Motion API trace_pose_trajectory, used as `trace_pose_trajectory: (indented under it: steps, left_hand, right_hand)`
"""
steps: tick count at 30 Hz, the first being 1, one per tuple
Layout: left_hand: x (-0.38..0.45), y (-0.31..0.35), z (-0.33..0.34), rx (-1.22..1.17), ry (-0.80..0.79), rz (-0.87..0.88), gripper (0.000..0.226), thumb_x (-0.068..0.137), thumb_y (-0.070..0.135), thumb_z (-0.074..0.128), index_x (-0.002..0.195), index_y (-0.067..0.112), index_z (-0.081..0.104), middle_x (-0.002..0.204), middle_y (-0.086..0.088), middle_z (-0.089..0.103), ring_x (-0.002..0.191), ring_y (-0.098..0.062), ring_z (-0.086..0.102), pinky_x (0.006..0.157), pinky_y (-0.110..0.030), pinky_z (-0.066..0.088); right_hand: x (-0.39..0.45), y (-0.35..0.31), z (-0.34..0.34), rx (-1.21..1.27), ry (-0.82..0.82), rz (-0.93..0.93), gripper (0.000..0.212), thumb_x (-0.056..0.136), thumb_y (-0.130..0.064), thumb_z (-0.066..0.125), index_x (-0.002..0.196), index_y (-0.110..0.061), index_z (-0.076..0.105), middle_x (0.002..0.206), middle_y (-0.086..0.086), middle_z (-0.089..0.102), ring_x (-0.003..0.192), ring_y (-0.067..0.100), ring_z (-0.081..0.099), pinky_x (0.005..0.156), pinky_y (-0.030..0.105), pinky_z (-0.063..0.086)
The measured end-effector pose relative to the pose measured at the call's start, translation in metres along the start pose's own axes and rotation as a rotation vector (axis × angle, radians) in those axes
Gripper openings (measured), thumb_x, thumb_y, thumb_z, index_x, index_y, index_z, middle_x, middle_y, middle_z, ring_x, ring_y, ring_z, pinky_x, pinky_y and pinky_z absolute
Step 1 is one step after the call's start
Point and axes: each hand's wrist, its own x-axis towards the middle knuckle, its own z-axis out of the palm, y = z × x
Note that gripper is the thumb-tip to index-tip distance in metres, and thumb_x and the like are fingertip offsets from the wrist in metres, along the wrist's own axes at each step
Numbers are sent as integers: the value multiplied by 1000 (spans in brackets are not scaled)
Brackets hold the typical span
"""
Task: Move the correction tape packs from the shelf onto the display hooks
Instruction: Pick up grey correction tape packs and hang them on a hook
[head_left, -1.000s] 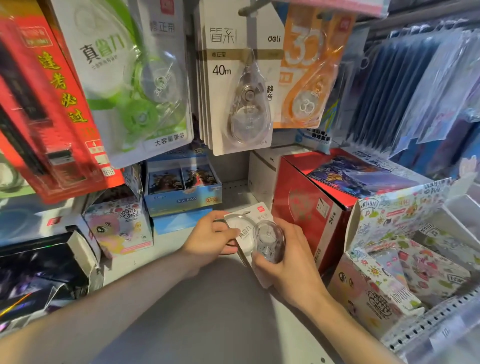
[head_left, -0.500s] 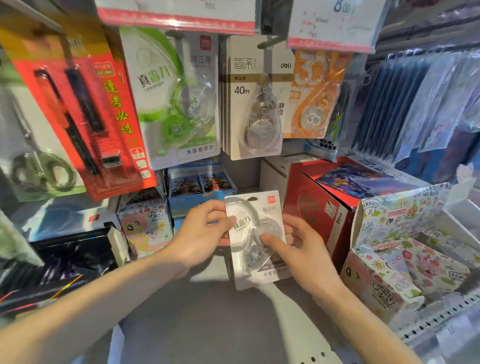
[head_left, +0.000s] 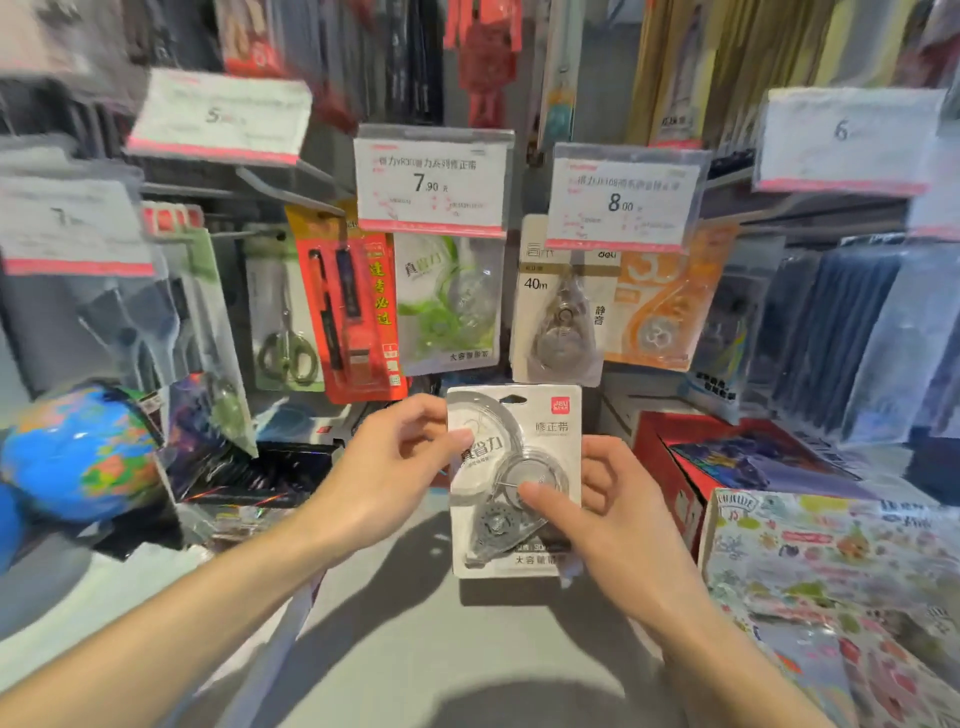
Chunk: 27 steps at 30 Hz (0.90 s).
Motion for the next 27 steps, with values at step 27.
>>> trace_pose_trajectory:
  steps: [27]
  left_hand:
    - [10, 114, -38, -104, 393, 126, 16, 106, 28, 55, 106, 14, 62, 70, 1, 75, 56, -13, 64, 54, -27, 55]
  right_hand:
    - [32, -65, -20, -128, -42, -290, 41, 86, -37, 81, 115, -46, 54, 115, -31, 70, 104, -9, 68, 84, 22, 53]
